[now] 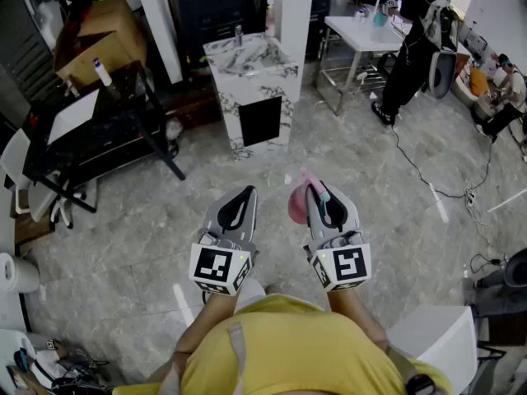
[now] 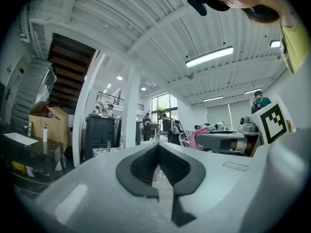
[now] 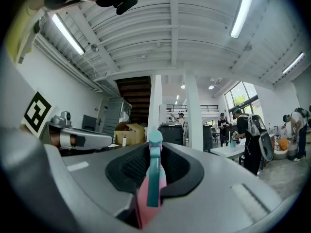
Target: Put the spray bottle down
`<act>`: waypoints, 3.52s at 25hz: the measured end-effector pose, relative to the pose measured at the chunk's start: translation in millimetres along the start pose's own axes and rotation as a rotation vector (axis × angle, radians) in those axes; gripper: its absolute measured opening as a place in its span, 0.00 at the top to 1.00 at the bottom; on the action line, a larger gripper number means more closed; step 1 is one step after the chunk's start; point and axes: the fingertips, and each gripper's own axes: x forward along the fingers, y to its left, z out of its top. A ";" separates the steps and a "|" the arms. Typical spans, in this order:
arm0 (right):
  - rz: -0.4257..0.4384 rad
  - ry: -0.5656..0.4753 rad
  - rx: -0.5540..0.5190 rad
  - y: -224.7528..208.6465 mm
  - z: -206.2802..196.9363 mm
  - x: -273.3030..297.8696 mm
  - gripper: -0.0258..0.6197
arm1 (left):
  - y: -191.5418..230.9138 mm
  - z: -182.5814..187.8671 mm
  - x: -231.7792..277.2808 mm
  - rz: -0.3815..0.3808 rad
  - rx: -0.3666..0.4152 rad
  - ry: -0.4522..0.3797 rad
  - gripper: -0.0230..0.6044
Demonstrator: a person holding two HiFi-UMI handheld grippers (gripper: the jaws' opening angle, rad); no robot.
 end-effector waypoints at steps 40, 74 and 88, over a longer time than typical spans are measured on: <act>-0.016 0.005 0.006 -157.8 -58.7 364.5 0.86 | 203.4 -32.0 350.0 -0.138 -0.024 0.006 0.96; 0.203 -0.016 0.020 -328.2 -97.6 709.0 0.86 | 372.3 -46.1 668.1 0.029 -0.063 -0.029 0.96; 0.307 -0.006 -0.006 -379.9 -127.8 812.6 0.86 | 433.9 -62.2 753.3 0.156 -0.076 -0.028 0.96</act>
